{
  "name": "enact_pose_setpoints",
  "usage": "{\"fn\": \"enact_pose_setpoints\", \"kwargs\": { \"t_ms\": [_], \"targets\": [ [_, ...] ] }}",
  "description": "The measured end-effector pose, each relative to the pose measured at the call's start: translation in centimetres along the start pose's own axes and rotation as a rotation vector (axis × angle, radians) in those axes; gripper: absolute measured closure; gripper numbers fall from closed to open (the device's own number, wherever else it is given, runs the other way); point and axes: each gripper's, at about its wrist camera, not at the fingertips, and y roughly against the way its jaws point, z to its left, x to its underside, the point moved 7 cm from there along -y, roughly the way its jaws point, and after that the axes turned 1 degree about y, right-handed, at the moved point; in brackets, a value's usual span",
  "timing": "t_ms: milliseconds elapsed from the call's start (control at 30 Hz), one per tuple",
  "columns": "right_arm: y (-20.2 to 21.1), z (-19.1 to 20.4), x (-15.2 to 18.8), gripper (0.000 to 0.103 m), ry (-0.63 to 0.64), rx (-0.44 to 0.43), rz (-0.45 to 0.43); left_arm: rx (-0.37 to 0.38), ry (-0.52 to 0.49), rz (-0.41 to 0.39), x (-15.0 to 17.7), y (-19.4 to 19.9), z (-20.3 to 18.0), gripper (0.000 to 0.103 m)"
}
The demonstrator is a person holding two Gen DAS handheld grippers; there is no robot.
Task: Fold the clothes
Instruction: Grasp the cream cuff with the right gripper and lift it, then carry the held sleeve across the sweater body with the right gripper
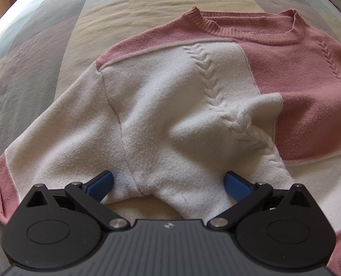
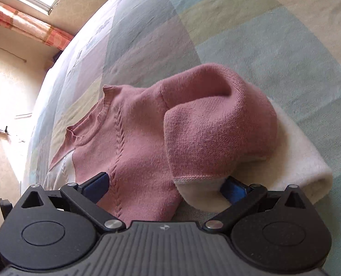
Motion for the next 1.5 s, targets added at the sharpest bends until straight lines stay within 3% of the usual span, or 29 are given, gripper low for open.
{"fn": "enact_pose_setpoints", "kwargs": {
  "t_ms": [200, 333, 500, 567, 867, 1500],
  "targets": [
    [0.8, 1.2, 1.4, 0.000, -0.007, 0.018, -0.027, 0.007, -0.005, -0.008, -0.3, -0.3, 0.3, 0.000],
    [4.5, 2.5, -1.1, 0.000, 0.018, -0.016, -0.144, 0.007, -0.003, -0.012, -0.1, -0.2, 0.2, 0.000],
    [6.4, 0.5, -4.5, 0.000, -0.059, 0.070, -0.293, 0.011, -0.003, -0.017, -0.1, -0.2, 0.2, 0.000],
    [5.8, -0.5, -5.0, 0.000, -0.109, 0.084, -0.312, 0.015, -0.003, -0.020, -0.2, -0.4, 0.4, 0.000],
    [-1.1, 1.3, 1.8, 0.000, -0.113, 0.071, -0.124, 0.032, -0.016, -0.024, -0.1, -0.4, 0.4, 0.000],
    [7.0, -3.5, 5.8, 0.000, -0.481, -0.036, -0.394, 0.034, -0.036, -0.022, -0.4, -0.7, 0.5, 0.000]
  ]
}}
